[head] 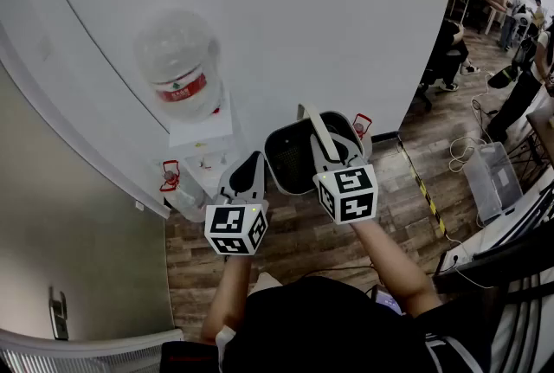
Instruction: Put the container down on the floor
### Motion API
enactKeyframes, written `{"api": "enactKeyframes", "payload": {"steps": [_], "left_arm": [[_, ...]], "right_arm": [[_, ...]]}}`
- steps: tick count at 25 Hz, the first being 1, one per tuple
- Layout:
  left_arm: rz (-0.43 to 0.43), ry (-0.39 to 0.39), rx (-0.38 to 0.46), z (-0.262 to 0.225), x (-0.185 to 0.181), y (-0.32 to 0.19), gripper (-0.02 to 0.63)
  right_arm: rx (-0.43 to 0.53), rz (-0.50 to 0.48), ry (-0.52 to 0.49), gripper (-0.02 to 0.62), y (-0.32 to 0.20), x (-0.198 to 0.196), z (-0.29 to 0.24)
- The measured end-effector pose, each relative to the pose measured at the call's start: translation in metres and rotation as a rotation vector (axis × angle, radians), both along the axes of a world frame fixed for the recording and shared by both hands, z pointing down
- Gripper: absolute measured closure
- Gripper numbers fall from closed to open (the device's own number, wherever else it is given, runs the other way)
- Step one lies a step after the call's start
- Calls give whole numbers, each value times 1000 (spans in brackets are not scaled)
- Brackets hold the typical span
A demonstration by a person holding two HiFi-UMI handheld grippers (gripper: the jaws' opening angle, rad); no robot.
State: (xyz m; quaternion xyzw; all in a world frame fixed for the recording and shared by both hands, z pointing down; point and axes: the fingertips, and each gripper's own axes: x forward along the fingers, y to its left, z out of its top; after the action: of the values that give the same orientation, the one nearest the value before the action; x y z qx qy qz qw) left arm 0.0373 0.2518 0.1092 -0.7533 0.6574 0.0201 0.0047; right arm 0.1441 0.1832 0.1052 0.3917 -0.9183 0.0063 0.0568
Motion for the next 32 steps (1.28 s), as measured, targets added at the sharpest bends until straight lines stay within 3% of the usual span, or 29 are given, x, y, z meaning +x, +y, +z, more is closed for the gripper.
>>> {"api": "enactKeyframes", "payload": {"steps": [32], "left_arm": [[-10,41,-43,16,35,-8,589]], "right_arm": [[-63,-49,-18,563,-6,27,21]]}}
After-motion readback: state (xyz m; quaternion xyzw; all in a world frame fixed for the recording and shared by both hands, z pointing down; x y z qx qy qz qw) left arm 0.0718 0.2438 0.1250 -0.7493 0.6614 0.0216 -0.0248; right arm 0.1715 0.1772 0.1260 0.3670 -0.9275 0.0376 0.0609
